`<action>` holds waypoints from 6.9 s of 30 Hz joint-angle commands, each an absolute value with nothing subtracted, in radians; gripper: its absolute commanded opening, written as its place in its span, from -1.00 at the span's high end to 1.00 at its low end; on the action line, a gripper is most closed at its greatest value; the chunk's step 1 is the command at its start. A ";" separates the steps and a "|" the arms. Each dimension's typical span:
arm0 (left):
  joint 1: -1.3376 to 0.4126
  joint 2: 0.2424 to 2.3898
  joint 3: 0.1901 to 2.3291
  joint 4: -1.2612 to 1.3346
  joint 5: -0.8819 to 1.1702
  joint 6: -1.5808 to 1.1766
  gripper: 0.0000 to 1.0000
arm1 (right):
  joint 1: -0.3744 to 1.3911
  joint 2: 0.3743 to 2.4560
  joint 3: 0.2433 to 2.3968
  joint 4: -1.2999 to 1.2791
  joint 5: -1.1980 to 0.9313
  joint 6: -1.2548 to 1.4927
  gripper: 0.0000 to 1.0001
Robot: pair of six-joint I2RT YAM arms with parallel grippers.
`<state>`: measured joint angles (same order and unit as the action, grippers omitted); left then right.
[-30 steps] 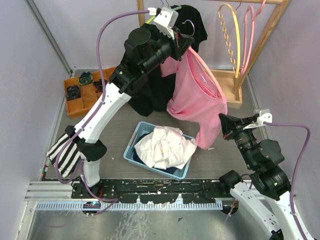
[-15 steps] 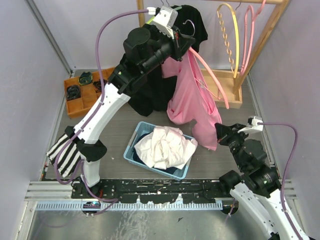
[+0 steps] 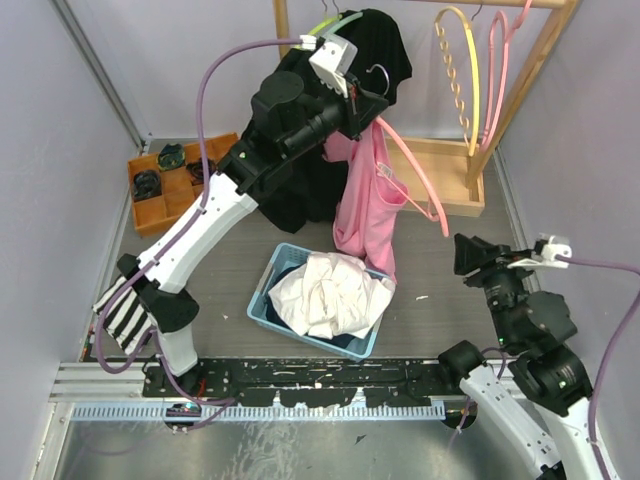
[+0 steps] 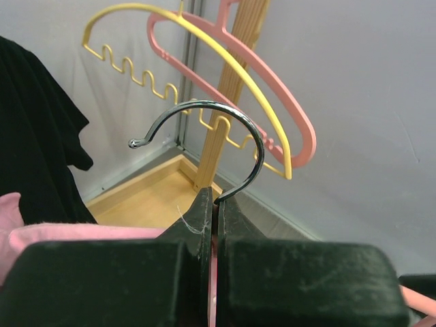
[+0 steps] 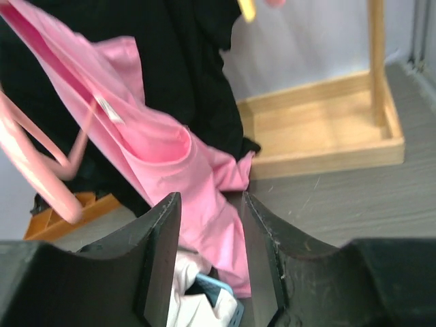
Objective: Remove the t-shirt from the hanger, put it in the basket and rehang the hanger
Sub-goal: Remove the T-shirt from the hanger, then place the T-shirt in the bin.
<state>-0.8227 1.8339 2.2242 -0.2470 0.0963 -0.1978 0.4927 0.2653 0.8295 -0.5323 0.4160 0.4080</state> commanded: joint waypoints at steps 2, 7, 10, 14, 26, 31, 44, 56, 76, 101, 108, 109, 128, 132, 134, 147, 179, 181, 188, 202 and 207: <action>-0.831 1.766 2.149 -0.124 0.148 -0.195 1.00 | 0.490 0.288 0.977 -0.501 0.524 0.277 0.03; -0.872 1.768 2.128 -0.156 0.128 -0.118 1.00 | 0.489 0.355 1.073 -0.442 0.425 0.197 -0.17; -0.910 1.782 2.130 -0.182 0.103 -0.068 1.00 | 0.489 0.412 1.118 -0.405 0.321 0.175 -0.23; -0.951 1.808 2.149 -0.225 0.095 -0.019 1.00 | 0.490 0.527 1.192 -0.409 0.181 0.173 -0.28; -1.003 1.885 2.243 -0.306 0.043 0.024 1.00 | 0.489 0.712 1.264 -0.460 0.118 0.176 -0.30; -1.002 1.910 2.286 -0.324 0.038 0.025 1.00 | 0.489 0.726 1.244 -0.469 0.110 0.179 -0.28; -1.009 1.912 2.302 -0.326 0.056 0.018 1.00 | 0.490 0.744 1.201 -0.474 0.150 0.171 0.03; -1.018 1.915 2.297 -0.319 0.084 0.001 1.00 | 0.489 0.754 1.195 -0.466 0.201 0.159 0.98; -1.004 1.684 1.761 -0.070 0.064 -0.021 -0.35 | 0.489 0.701 1.193 -0.422 0.250 0.124 0.98; -0.945 1.779 1.818 -0.057 -0.007 -0.086 1.00 | 0.489 0.648 1.174 -0.431 0.194 0.130 0.99; -0.872 1.784 1.842 -0.094 -0.047 -0.116 1.00 | 0.489 0.618 1.165 -0.445 0.190 0.128 0.99; -0.858 1.788 1.847 -0.094 -0.034 -0.126 1.00 | 0.489 0.610 1.162 -0.448 0.191 0.127 0.99; -0.805 1.834 1.904 -0.109 -0.016 -0.167 1.00 | 0.489 0.564 1.182 -0.485 0.200 0.115 0.99; -0.786 1.907 2.016 -0.172 -0.045 -0.172 1.00 | 0.489 0.534 1.212 -0.512 0.198 0.118 0.99; -0.778 1.954 2.087 -0.195 -0.057 -0.173 1.00 | 0.490 0.515 1.231 -0.531 0.205 0.118 0.99; -0.761 1.954 2.174 -0.174 0.012 -0.207 1.00 | 0.489 0.451 1.279 -0.580 0.388 0.122 0.99; -0.813 1.326 2.046 -0.051 0.299 -0.297 1.00 | 0.489 0.476 1.199 -0.506 0.351 0.181 0.98; -0.814 1.325 2.063 -0.051 0.302 -0.310 1.00 | 0.490 0.474 1.198 -0.505 0.344 0.185 0.98; -0.814 1.331 2.163 -0.075 0.270 -0.340 1.00 | 0.489 0.478 1.199 -0.499 0.337 0.186 0.98; -0.814 1.278 2.125 -0.163 0.168 -0.381 1.00 | 0.489 0.486 1.191 -0.489 0.312 0.198 0.99; -0.813 1.212 1.951 -0.141 0.138 -0.404 1.00 | 0.489 0.488 1.181 -0.489 0.302 0.202 0.99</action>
